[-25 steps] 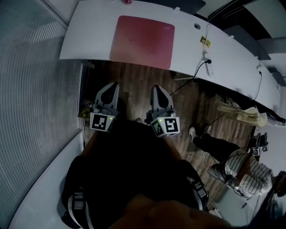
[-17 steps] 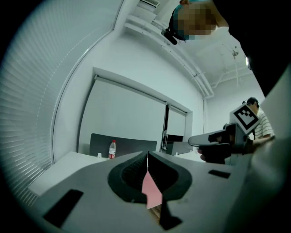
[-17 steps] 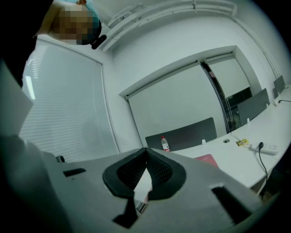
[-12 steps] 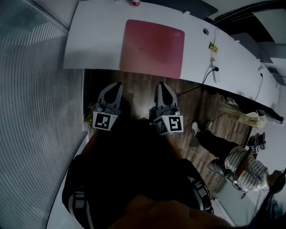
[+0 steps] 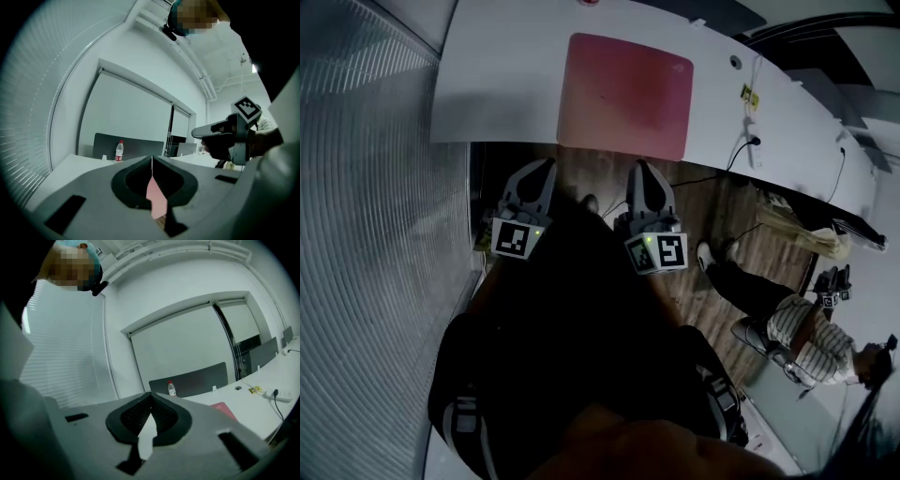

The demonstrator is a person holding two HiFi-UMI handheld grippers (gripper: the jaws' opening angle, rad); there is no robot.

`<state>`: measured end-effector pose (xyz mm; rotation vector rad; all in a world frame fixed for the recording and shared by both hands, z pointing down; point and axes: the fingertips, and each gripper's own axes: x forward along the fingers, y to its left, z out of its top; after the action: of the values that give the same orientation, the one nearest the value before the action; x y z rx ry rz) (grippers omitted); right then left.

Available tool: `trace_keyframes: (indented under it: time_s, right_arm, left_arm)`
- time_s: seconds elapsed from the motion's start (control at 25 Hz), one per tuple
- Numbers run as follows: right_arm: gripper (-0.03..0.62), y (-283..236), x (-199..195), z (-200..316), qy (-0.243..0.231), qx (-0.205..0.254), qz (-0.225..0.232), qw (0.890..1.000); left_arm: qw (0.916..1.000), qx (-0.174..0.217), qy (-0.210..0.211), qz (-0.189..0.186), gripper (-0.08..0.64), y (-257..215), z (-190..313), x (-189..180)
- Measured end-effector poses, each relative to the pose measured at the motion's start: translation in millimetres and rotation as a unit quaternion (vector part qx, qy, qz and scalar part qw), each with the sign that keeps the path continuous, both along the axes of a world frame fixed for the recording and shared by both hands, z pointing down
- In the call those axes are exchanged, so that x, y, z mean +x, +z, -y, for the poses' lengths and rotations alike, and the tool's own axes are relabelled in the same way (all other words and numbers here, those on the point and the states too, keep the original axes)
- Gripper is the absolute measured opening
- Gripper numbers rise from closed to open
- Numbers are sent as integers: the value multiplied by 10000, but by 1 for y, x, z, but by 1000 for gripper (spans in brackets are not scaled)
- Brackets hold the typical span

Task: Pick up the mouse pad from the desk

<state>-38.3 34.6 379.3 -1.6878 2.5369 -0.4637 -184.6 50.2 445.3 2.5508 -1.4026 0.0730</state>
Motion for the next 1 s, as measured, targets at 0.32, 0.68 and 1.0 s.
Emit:
trace_keyframes:
  time_s: [0.32,0.68,1.0]
  right_arm:
    - [0,1,6,4,121,6,39,9999]
    - [0,8,22,32,-67,72,-12,10000]
    - [2,19,55,59,-182,15,10,9998]
  left_arm:
    - [9991,114,241,319,6,17,2,13]
    - [9944,228,406,949,6,53,26,38]
    - [9703,474,878,2204,6,101,49,68]
